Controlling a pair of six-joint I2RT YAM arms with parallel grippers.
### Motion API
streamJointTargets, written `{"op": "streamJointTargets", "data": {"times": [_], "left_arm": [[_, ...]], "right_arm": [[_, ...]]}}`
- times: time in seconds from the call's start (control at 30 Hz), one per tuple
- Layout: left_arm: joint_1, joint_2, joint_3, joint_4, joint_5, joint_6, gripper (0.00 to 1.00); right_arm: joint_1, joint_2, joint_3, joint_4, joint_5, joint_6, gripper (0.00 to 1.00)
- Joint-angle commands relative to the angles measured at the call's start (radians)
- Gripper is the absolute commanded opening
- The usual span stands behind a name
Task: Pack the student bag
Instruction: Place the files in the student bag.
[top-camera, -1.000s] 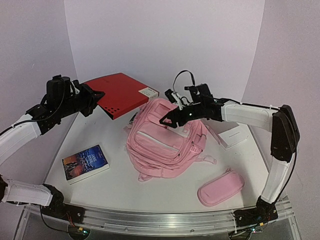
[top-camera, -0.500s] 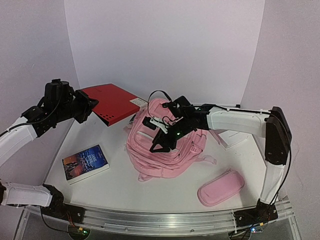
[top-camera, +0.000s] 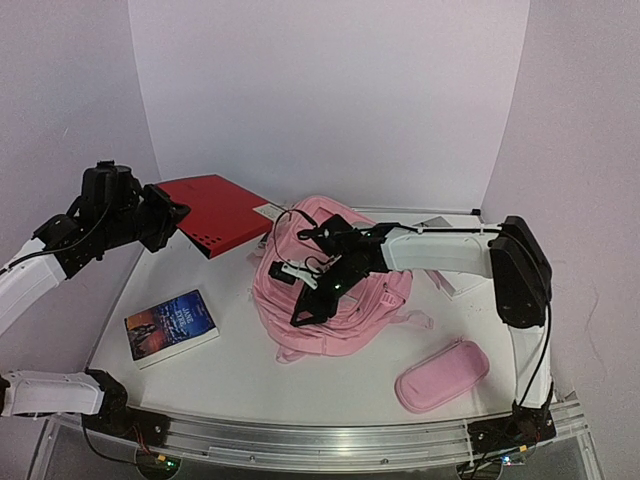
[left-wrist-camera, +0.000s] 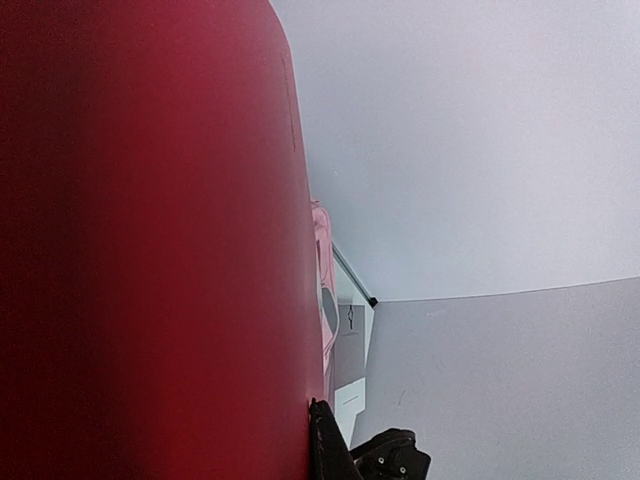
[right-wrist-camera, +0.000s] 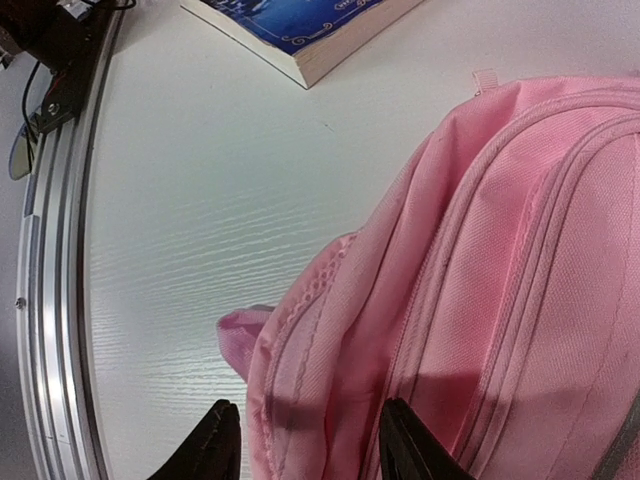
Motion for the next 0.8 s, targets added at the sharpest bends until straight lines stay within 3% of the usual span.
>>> {"op": "streamJointTargets", "data": {"times": [0.0, 0.33, 0.5, 0.77], "left_arm": [[-0.001, -0.038, 0.018, 0.066, -0.014, -0.004, 0.0], [-0.002, -0.074, 0.015, 0.025, -0.026, 0.0, 0.0], [-0.002, -0.079, 0.018, 0.009, -0.014, 0.013, 0.0], [-0.001, -0.089, 0.065, -0.062, 0.019, 0.052, 0.0]], "right_arm": [[0.007, 0.066, 0.079, -0.007, 0.065, 0.017, 0.43], [0.032, 0.094, 0.089, -0.049, 0.131, -0.02, 0.38], [0.038, 0.098, 0.134, -0.052, 0.165, 0.017, 0.02], [-0.074, 0.106, 0.471, -0.048, 0.035, 0.293, 0.0]]}}
